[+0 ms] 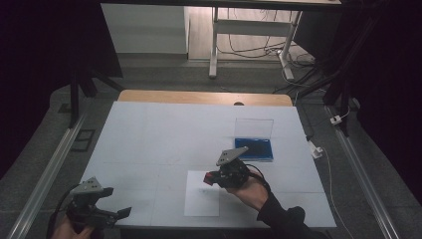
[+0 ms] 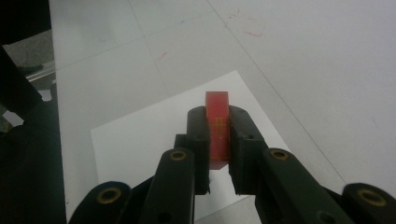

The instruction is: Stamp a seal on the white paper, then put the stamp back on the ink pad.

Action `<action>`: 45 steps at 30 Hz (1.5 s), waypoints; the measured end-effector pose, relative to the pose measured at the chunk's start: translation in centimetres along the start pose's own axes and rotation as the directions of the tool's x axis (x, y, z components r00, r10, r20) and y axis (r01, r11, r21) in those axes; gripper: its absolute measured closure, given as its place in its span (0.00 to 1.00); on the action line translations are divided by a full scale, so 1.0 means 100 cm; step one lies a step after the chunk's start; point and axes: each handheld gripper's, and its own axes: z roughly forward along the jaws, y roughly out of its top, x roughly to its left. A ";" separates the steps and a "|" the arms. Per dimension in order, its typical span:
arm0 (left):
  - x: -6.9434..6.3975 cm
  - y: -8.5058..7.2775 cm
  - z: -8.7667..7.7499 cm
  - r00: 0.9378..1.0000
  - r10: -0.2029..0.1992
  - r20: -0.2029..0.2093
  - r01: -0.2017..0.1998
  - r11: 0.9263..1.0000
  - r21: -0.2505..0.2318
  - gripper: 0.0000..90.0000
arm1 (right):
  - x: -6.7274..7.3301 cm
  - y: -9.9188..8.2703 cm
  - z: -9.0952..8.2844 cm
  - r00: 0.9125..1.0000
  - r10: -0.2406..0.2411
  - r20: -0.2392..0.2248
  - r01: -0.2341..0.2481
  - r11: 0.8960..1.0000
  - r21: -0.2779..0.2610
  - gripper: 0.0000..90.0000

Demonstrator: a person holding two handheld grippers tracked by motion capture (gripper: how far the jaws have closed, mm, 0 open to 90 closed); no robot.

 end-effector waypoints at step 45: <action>0.000 -0.001 -0.001 1.000 0.001 -0.005 -0.001 1.000 -0.003 0.02 | -0.052 -0.019 -0.040 0.978 0.142 0.153 -0.134 0.989 -0.064 0.89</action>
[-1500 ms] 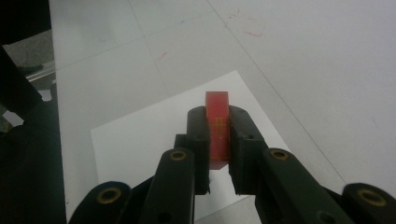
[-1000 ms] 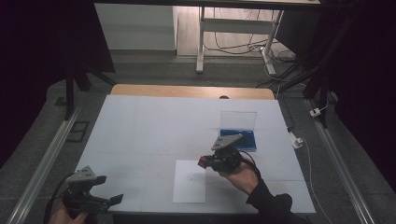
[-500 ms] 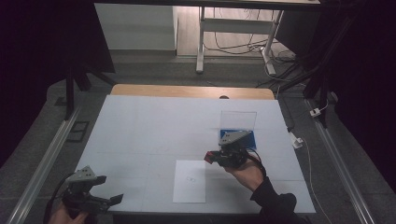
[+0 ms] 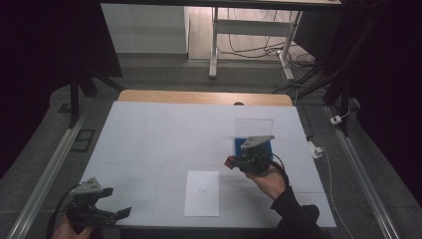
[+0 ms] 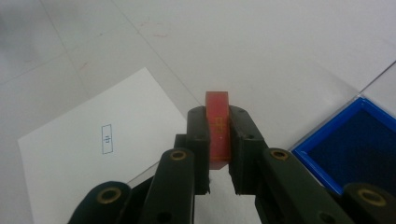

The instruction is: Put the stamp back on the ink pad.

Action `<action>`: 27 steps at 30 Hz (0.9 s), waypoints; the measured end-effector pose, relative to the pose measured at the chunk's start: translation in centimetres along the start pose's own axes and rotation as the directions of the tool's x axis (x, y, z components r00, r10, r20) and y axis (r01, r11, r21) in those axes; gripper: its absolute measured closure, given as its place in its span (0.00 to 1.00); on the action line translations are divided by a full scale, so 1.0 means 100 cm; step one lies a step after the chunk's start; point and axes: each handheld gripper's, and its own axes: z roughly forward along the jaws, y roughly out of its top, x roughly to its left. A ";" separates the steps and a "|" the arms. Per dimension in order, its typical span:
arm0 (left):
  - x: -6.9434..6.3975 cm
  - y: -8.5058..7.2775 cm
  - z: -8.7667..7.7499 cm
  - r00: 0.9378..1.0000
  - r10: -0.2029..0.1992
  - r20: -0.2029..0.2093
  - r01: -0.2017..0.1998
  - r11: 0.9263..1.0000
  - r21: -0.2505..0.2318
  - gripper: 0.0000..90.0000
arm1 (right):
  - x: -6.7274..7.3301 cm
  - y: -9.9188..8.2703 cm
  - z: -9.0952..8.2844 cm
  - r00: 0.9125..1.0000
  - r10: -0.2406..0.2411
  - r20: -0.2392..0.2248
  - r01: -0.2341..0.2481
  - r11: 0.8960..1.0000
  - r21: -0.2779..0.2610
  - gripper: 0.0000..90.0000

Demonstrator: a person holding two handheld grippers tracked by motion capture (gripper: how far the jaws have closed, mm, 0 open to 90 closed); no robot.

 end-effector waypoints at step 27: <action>0.000 0.000 0.000 1.000 -0.003 0.001 0.003 1.000 0.001 0.02 | -0.037 -0.002 -0.012 0.994 0.060 0.091 -0.059 0.998 -0.016 0.88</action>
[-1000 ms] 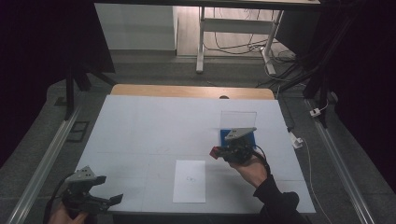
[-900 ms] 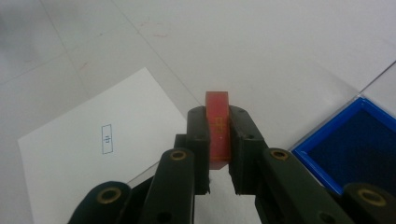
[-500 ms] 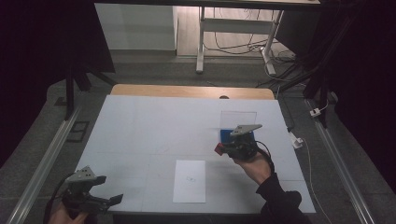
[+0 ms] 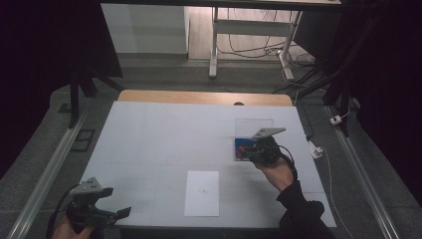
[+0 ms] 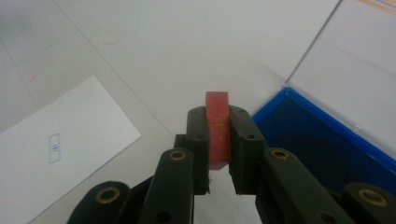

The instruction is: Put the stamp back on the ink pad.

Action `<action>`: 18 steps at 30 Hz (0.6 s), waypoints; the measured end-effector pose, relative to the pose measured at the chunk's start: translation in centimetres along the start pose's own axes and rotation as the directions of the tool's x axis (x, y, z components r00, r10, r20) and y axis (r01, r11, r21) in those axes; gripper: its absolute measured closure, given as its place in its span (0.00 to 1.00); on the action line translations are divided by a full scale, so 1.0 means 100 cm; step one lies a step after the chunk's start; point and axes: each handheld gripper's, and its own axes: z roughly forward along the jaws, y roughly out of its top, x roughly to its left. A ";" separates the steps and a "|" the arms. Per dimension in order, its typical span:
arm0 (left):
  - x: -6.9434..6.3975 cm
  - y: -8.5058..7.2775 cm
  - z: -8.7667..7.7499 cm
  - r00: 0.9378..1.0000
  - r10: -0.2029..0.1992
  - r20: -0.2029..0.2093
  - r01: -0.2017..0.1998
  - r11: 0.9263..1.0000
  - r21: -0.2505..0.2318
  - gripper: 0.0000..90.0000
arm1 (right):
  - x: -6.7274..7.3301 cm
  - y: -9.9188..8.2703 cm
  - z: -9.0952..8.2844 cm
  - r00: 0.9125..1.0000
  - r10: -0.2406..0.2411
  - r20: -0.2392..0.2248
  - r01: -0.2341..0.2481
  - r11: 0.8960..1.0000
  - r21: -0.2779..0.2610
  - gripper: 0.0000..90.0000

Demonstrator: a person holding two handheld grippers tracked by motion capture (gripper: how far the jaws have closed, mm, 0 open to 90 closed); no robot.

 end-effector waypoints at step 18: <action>0.000 0.000 0.000 1.000 -0.002 -0.001 0.002 1.000 0.000 0.02 | -0.027 -0.003 -0.004 0.994 0.059 0.094 -0.058 0.998 -0.008 0.88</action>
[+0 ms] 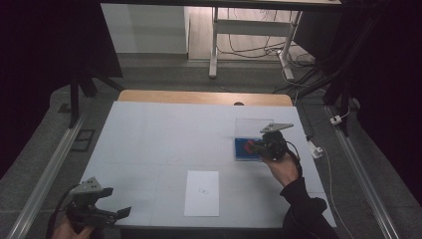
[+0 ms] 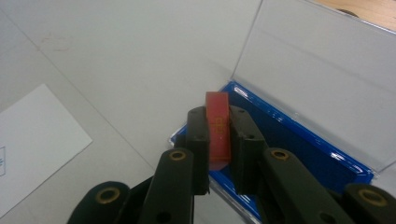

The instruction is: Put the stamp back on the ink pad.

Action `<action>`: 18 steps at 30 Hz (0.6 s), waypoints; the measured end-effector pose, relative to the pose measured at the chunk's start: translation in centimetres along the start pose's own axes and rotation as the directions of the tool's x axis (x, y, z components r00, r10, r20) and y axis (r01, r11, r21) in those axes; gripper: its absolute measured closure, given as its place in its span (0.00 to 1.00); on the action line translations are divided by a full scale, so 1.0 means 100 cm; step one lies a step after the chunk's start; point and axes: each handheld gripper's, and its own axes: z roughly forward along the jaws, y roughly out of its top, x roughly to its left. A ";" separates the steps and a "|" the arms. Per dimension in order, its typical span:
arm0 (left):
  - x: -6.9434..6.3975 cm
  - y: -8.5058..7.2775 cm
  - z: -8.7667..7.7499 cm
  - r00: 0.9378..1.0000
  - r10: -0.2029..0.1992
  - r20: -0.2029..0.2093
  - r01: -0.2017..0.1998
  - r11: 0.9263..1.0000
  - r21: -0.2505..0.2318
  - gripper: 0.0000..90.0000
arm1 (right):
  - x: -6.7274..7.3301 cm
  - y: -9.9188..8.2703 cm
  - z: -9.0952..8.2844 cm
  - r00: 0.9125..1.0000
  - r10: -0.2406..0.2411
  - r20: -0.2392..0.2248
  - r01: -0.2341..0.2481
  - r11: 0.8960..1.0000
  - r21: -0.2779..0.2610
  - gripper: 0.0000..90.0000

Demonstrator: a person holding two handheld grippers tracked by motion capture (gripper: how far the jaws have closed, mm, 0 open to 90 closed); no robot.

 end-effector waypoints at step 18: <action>0.000 0.000 0.000 1.000 -0.005 0.000 0.005 1.000 0.003 0.02 | -0.020 -0.001 0.012 0.997 0.027 0.072 -0.029 0.999 0.023 0.88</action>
